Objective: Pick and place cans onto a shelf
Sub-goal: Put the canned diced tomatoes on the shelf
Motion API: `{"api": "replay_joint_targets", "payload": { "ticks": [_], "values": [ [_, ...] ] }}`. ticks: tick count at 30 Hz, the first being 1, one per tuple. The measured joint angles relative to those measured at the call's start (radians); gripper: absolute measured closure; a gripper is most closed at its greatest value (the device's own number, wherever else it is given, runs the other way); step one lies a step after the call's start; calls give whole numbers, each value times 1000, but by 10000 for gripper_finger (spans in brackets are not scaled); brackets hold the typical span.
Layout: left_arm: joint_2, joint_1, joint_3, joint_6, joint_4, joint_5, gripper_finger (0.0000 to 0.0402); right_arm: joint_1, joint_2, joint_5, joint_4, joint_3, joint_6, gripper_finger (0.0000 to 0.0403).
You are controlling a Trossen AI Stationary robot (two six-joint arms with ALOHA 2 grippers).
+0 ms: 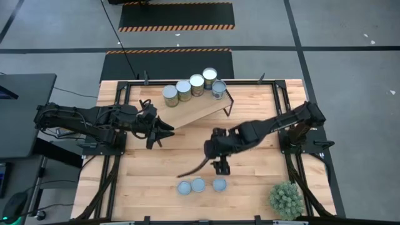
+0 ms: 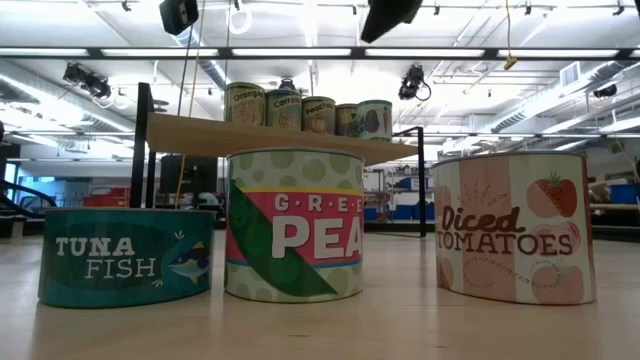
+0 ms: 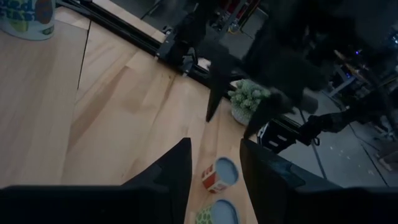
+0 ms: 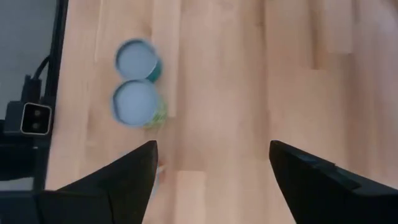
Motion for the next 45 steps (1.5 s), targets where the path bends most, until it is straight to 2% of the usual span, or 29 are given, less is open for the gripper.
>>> {"api": "replay_joint_targets", "payload": {
  "ticks": [12, 20, 32, 40, 45],
  "values": [
    [3, 0, 0, -28, 1, -1, 260, 147, 2, -7, 209, -221, 53, 6],
    [3, 0, 0, -27, 1, -27, 260, 169, 2, 30, 272, -269, 103, 9],
    [3, 0, -1, -26, -20, -27, 260, 202, 81, 44, 380, -268, 51, 9],
    [3, 0, -1, -25, -40, -27, 260, 220, 85, 68, 380, -276, 27, 9],
    [3, 1, -1, -24, -55, -44, 260, 233, 85, 62, 451, -340, 25, 9]
  ]
}}
